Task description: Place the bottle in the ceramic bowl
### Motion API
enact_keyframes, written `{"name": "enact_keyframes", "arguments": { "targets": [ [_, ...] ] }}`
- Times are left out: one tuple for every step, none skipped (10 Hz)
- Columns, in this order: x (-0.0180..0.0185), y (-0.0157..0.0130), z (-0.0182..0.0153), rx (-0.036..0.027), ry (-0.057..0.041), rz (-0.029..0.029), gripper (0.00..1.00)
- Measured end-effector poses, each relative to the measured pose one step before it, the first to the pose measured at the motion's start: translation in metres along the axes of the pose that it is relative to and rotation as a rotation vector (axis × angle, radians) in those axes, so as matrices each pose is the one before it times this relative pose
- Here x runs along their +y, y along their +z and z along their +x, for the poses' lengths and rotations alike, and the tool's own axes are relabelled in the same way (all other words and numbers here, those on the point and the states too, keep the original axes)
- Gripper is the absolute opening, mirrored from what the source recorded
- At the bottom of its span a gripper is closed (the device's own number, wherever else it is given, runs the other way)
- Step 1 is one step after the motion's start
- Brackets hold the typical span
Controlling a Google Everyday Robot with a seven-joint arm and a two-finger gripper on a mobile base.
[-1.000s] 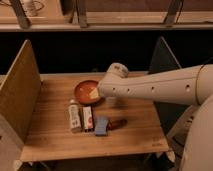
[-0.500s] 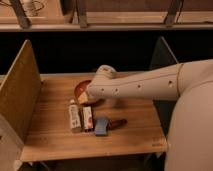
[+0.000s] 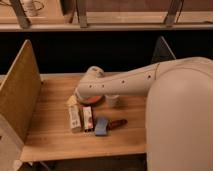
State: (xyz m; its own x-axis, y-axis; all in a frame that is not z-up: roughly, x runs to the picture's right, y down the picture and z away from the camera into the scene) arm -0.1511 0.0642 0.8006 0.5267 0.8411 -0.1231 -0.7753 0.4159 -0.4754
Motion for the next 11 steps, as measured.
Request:
{"name": "enact_keyframes", "arguments": {
  "targets": [
    [0.01107, 0.01652, 0.00509, 0.04746, -0.02728, -0.01785, 0.80],
    [0.01003, 0.01266, 0.00634, 0.05011, -0.02419, -0.00864, 0.80],
    [0.00802, 0.00734, 0.00389, 0.03069, -0.01364, -0.00944, 0.80],
    [0.00069, 0.00222, 0.00186, 0.01099, -0.00470, 0.00058, 0.80],
    [-0.00409, -0.00029, 0.00101, -0.00021, 0.00157, 0.00602, 0.80],
    [-0.00063, -0.00036, 0.00037, -0.00009, 0.00107, 0.00050, 0.80],
    [0.00128, 0.00057, 0.00003, 0.00118, -0.00225, -0.00144, 0.80],
    [0.00422, 0.00705, 0.00477, 0.01248, -0.00580, -0.01200, 0.80],
    [0.01099, 0.01063, 0.00212, 0.01222, -0.01339, -0.02583, 0.80],
    [0.01118, 0.01181, 0.00019, 0.01504, -0.01944, -0.02285, 0.80],
    [0.01286, 0.01409, -0.00160, 0.01856, -0.02193, -0.02566, 0.80]
  ]
}}
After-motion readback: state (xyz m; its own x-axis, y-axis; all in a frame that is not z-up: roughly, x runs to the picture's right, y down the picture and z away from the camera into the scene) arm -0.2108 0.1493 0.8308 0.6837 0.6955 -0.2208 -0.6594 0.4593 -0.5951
